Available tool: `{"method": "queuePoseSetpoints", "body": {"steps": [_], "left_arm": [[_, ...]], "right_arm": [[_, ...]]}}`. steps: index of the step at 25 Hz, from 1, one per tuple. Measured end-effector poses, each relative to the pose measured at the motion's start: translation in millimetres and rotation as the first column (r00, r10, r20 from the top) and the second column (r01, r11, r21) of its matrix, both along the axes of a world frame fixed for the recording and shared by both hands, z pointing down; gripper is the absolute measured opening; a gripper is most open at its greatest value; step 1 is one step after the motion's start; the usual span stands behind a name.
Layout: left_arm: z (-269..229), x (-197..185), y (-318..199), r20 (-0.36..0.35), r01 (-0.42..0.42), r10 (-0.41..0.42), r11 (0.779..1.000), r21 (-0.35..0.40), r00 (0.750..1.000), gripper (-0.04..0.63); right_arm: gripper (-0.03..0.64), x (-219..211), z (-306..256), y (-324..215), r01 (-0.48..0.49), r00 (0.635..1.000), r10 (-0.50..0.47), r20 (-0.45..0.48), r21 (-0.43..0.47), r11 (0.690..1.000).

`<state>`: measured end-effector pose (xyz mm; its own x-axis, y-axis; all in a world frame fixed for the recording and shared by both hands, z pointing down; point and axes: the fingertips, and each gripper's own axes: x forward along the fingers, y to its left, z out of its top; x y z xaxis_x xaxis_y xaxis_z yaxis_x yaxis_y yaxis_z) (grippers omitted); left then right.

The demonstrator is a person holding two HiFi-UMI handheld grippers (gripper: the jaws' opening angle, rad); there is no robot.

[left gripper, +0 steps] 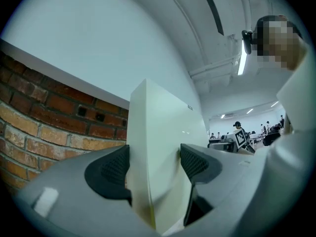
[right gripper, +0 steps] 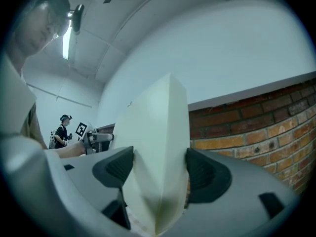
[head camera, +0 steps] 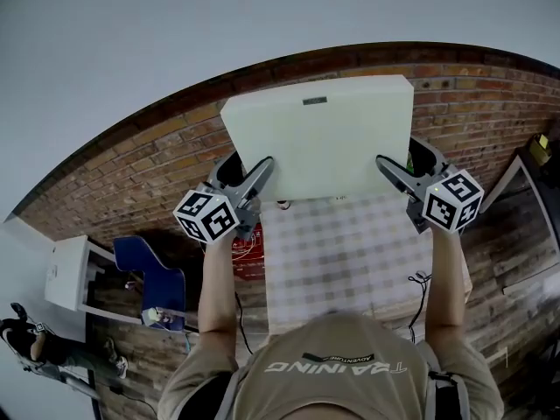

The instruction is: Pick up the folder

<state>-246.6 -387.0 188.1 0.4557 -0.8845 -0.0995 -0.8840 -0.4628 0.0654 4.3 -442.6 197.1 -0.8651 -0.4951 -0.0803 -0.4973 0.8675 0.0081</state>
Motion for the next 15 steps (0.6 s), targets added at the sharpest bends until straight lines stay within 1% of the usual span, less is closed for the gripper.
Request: {"method": "queuePoseSetpoints", "body": {"steps": [4,10,15], "left_arm": [[5.5,-1.6,0.0,0.004,0.012,-0.012,1.0,-0.016,1.0,0.324],[9.5,-0.9,-3.4,0.02,0.021,-0.02,0.999,-0.025,1.0,0.324],[14.9,-4.0,-12.1,0.016,0.02,-0.019,0.999,-0.036,1.0,0.324]], "right_arm": [[0.301,-1.9,5.8,-1.8,0.012,1.0,-0.012,0.009,-0.003,1.0],[0.301,-2.5,11.2,-7.0,0.016,1.0,-0.016,-0.002,-0.006,1.0],[0.301,-5.1,14.6,-14.6,0.013,1.0,-0.013,-0.005,-0.008,1.0]]}}
